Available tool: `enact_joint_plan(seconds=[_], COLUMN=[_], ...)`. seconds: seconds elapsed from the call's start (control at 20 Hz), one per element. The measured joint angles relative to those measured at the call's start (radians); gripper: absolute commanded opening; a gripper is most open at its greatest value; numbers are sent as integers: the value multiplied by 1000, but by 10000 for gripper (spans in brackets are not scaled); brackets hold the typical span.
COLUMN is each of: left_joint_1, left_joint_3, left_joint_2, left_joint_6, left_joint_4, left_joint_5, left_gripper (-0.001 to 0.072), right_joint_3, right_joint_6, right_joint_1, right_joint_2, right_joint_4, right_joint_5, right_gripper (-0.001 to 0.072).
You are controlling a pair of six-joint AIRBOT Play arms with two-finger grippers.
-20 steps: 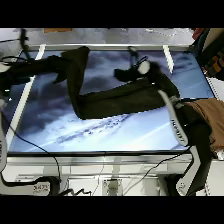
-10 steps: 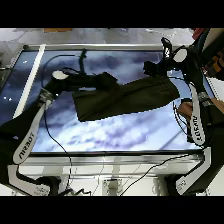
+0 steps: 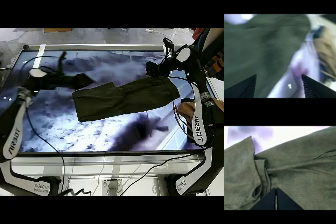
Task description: Fold the clothes and pants, and hang the long-sleeved shirts on hangers.
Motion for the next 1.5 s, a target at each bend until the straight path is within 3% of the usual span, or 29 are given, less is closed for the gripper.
enact_joint_plan(seconds=[0.2, 0.3, 0.7, 0.75, 0.85, 0.9, 1.15, 1.5], left_joint_1=[161, 199, 113, 91, 52, 39, 28, 55], left_joint_3=[-169, -283, -538, -546, -553, -554, -486, -243], left_joint_2=[2, 3, 2, 2, 0, -1, 6, 163], left_joint_6=[-41, -50, 52, 61, 73, 75, 82, -60], left_joint_4=[84, 83, -142, -167, -190, -198, -198, 216], left_joint_5=[-11, 57, 304, 333, 390, 402, 352, 3], left_gripper=[598, 598, 590, 483, 142, 19, 17, 18], right_joint_3=[0, 0, 0, 0, 0, 0, -31, -80], right_joint_6=[-15, -18, -22, -23, -23, -23, -24, -23], right_joint_1=[0, 0, 3, 5, 10, 14, 46, 196], right_joint_2=[0, 0, 0, 0, 0, 0, -3, -65], right_joint_4=[0, 0, 1, 2, 1, 2, 1, 6], right_joint_5=[-2, -3, -5, -5, -5, -5, -36, -169], right_gripper=[47, 47, 47, 47, 47, 46, 47, 46])
